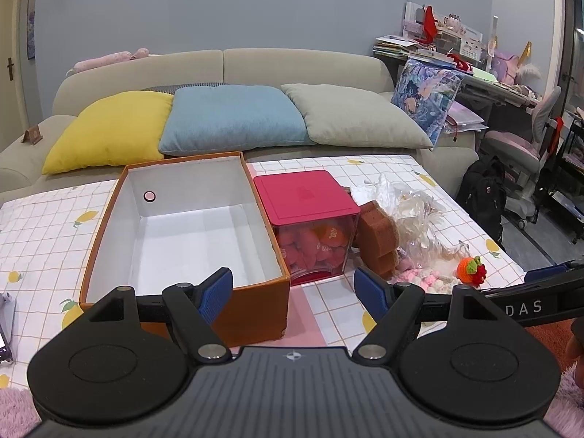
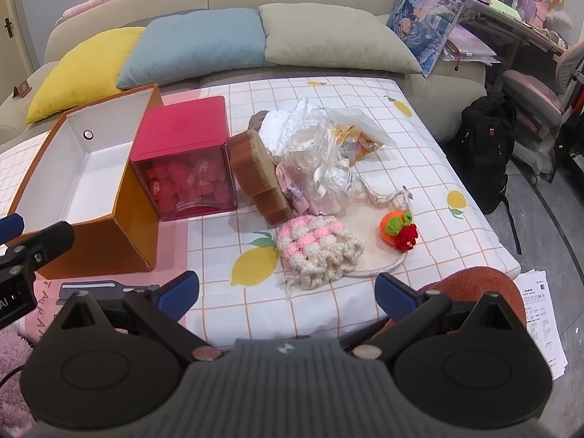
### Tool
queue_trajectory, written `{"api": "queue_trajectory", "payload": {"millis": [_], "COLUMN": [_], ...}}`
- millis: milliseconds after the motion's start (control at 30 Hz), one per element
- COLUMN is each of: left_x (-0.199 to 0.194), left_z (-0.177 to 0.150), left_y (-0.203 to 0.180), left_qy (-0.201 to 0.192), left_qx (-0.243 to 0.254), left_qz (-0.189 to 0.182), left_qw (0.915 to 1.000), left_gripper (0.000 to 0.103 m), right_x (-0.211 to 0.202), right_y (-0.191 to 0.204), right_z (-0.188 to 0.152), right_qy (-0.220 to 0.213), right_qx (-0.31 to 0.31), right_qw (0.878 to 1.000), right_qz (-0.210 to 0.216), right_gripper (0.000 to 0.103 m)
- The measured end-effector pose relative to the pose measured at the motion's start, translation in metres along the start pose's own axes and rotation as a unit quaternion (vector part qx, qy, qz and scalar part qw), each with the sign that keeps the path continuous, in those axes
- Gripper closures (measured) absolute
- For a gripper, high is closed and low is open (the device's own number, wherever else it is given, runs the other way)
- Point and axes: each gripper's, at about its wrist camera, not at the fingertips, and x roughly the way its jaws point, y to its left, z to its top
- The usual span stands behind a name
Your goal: Organize soft objects
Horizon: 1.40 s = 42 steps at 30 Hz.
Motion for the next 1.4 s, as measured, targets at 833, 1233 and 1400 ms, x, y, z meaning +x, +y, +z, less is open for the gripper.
{"api": "queue_trajectory", "payload": {"millis": [833, 1233, 1400], "left_x": [0.069, 0.138, 0.163], "left_z": [0.032, 0.049, 0.054], "left_y": [-0.035, -0.062, -0.067], "left_qy": [0.094, 0.133, 0.144], "left_qx": [-0.01, -0.021, -0.037], "left_qz": [-0.142, -0.128, -0.127], "left_qw": [0.9854, 0.9826, 0.9806], "left_gripper": [0.023, 0.024, 0.026], "right_x": [0.054, 0.122, 0.146], "right_y": [-0.045, -0.041, -0.043], "right_z": [0.011, 0.03, 0.031], "right_qy": [0.038, 0.048, 0.063], "right_qx": [-0.024, -0.065, -0.052], "right_qw": [0.999, 0.996, 0.996], "right_qz": [-0.005, 0.023, 0.024], "right_gripper": [0.023, 0.008, 0.008]}}
